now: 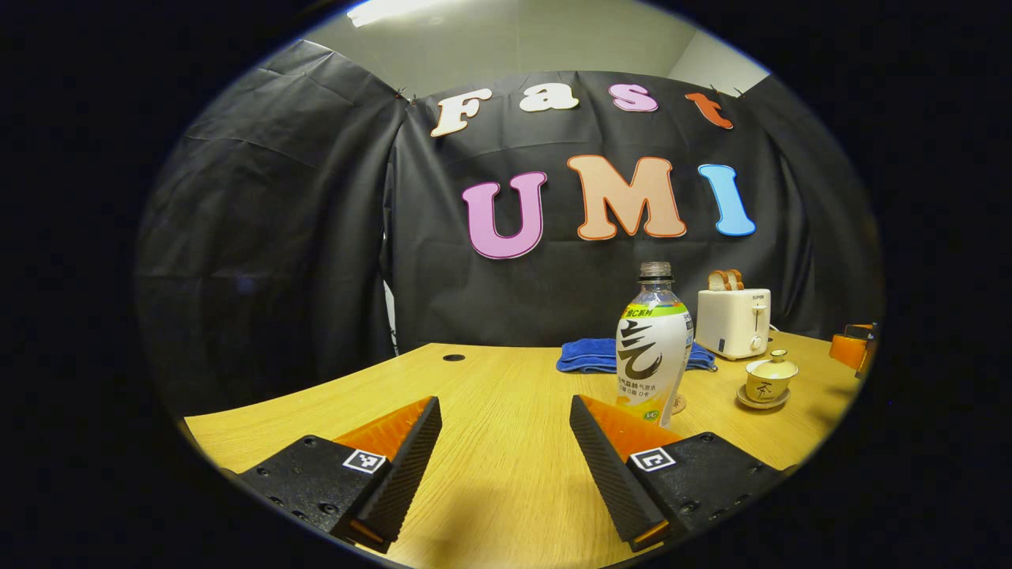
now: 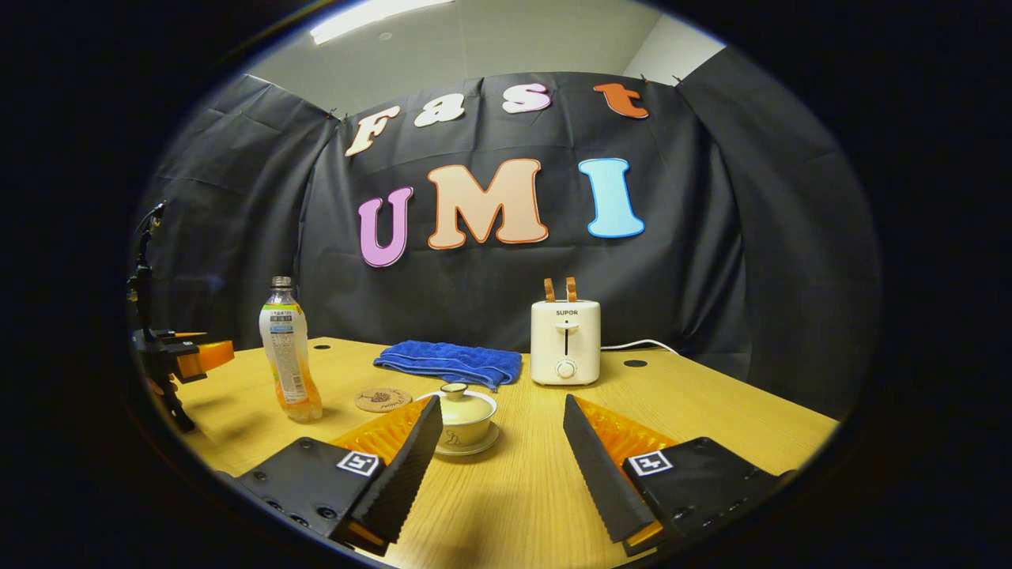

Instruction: Open the teacup lid with one hand, grasp the water bottle and pour water into the teacup with the other hand; after pouring, place the water bottle on the coaster and then close the teacup lid.

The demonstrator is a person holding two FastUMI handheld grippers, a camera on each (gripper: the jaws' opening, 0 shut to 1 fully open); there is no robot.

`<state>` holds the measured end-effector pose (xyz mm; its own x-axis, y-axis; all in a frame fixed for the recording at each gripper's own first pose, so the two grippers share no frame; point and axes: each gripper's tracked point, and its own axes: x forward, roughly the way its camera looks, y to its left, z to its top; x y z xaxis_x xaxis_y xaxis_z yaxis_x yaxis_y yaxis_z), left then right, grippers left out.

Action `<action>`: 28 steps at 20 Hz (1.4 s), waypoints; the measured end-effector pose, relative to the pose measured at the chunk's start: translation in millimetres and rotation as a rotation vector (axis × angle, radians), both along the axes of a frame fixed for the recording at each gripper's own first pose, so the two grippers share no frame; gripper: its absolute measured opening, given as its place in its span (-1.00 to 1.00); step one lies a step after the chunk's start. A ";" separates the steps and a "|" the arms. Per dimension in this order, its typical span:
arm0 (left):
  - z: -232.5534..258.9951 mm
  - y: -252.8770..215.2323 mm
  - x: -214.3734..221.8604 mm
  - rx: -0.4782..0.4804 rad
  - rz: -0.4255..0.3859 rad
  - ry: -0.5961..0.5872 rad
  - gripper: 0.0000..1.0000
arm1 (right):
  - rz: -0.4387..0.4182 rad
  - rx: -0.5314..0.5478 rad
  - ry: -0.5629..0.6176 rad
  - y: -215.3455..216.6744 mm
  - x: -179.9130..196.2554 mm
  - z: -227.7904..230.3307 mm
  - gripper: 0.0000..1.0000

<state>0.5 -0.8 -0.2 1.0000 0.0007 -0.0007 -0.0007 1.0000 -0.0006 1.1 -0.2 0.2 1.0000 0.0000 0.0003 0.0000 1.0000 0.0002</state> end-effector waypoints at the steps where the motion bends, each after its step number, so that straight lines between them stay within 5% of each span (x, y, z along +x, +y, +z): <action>1: 0.4 0.0 -0.4 0.000 0.000 0.000 0.92 | 0.000 0.000 0.000 0.3 -0.1 -0.4 0.92; 22: -0.6 -1.3 0.7 -0.002 -0.003 -0.001 0.92 | 0.032 0.001 0.004 7.5 3.1 -2.1 0.92; 28: -1.1 -2.3 -0.3 -0.001 -0.022 -0.002 0.92 | 0.115 0.005 0.013 27.2 21.8 -4.2 0.90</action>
